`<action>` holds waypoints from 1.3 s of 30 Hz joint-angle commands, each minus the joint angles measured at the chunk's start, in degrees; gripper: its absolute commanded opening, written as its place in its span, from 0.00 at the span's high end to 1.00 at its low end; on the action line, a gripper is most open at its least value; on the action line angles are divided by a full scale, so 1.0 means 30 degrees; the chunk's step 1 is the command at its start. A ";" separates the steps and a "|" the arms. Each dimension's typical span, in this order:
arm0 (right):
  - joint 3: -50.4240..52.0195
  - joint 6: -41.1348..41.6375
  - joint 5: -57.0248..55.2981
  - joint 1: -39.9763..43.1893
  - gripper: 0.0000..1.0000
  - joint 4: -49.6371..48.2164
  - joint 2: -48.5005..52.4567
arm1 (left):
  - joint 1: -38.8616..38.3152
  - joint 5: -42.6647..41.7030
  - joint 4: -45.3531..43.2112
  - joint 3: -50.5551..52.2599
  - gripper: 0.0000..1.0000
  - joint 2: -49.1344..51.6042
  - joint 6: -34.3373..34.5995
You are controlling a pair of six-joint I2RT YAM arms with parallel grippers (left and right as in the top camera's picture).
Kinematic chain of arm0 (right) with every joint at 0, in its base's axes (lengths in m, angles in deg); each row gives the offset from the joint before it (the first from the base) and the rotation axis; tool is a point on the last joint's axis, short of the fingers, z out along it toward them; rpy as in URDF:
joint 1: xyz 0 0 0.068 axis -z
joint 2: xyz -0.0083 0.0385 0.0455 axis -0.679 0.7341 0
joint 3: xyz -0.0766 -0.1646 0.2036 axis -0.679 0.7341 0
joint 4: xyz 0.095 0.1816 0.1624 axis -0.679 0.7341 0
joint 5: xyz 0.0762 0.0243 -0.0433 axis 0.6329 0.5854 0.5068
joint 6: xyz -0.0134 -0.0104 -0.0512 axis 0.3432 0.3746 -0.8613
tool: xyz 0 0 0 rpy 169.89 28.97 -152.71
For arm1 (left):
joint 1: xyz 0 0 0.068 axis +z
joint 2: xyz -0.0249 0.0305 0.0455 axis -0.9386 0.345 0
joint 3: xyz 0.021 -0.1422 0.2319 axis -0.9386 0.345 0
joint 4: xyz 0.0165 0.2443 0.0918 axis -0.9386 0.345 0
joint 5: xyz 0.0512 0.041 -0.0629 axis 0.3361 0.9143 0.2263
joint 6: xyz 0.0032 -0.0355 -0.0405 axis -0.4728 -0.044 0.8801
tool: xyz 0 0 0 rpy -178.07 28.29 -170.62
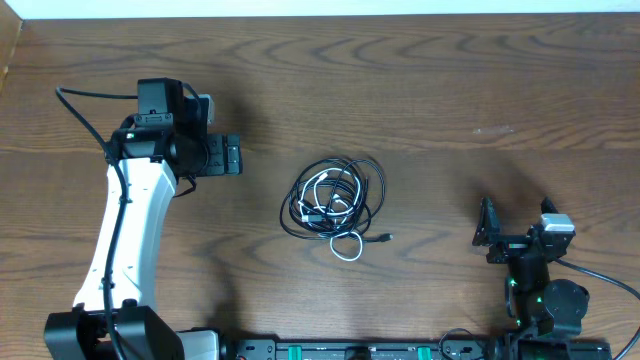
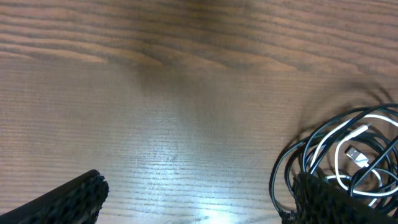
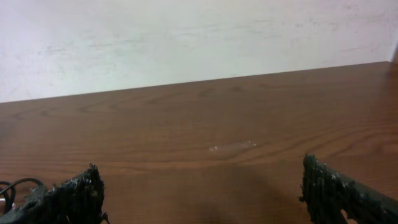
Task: Untangle cables
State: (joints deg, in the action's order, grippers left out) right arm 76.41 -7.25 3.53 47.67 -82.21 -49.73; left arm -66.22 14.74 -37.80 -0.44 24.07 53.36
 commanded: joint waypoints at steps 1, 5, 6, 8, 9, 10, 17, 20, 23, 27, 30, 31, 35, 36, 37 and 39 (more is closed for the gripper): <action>0.0015 -0.0255 -0.0080 0.0102 0.01 0.0087 -0.0117 | -0.0029 -0.0175 -0.0087 -0.0022 0.04 0.0219 -0.0321; 0.0015 -0.0255 -0.0080 0.0102 0.01 0.0087 -0.0117 | -0.0051 -0.0270 -0.0153 -0.0022 0.04 0.0255 -0.0590; 0.0015 -0.0255 -0.0080 0.0102 0.01 0.0087 -0.0117 | -0.0073 -0.0415 -0.0160 -0.0029 0.04 0.0284 -0.0860; 0.0015 -0.0255 -0.0080 0.0102 0.01 0.0087 -0.0117 | -0.0226 -0.0816 -0.0153 -0.0029 0.04 0.0306 -0.1253; 0.0015 -0.0255 -0.0080 0.0102 0.01 0.0087 -0.0117 | -0.0372 -0.0823 -0.0160 -0.0029 0.04 0.0313 -0.1246; 0.0015 -0.0255 -0.0080 0.0102 0.01 0.0087 -0.0117 | -0.0532 -0.0816 -0.0160 -0.0029 0.04 0.0313 -0.1253; 0.0015 -0.0255 -0.0080 0.0102 0.01 0.0087 -0.0117 | -0.2251 -0.0743 -0.0182 -0.0044 0.04 0.0321 -0.1610; 0.0015 -0.0255 -0.0080 0.0102 0.01 0.0087 -0.0117 | -0.2739 -0.0743 -0.0291 -0.0044 0.04 0.0321 -0.1603; 0.0015 -0.0255 -0.0080 0.0102 0.01 0.0087 -0.0117 | -0.2943 -0.0758 -0.0299 -0.0044 0.04 0.0321 -0.1588; 0.0015 -0.0255 -0.0080 0.0102 0.01 0.0087 -0.0117 | -0.3045 -0.0816 -0.0248 -0.0044 0.04 0.0321 -0.1530; 0.0015 -0.0255 -0.0080 0.0102 0.01 0.0087 -0.0117 | -0.3067 -0.0816 -0.0211 -0.0044 0.04 0.0321 -0.1530; 0.0015 -0.0255 -0.0080 0.0102 0.01 0.0087 -0.0117 | -0.3067 -0.0816 -0.0204 -0.0044 0.04 0.0321 -0.1530; 0.0015 -0.0255 -0.0080 0.0102 0.01 0.0087 -0.0117 | -0.3067 -0.0816 -0.0109 -0.0044 0.04 0.0321 -0.1530; 0.0015 -0.0255 -0.0080 0.0102 0.01 0.0087 -0.0117 | -0.3067 -0.0816 -0.0080 -0.0044 0.04 0.0321 -0.1530; 0.0015 -0.0255 -0.0080 0.0102 0.01 0.0087 -0.0117 | -0.3067 -0.0816 -0.0051 -0.0044 0.04 0.0321 -0.1530; 0.0015 -0.0255 -0.0080 0.0102 0.01 0.0087 -0.0117 | -0.3067 -0.0816 0.0000 -0.0044 0.04 0.0321 -0.1530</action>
State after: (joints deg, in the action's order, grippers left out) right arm 76.41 -7.25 3.53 47.67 -82.21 -49.73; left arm -75.18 13.19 -38.20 -0.44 24.39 49.10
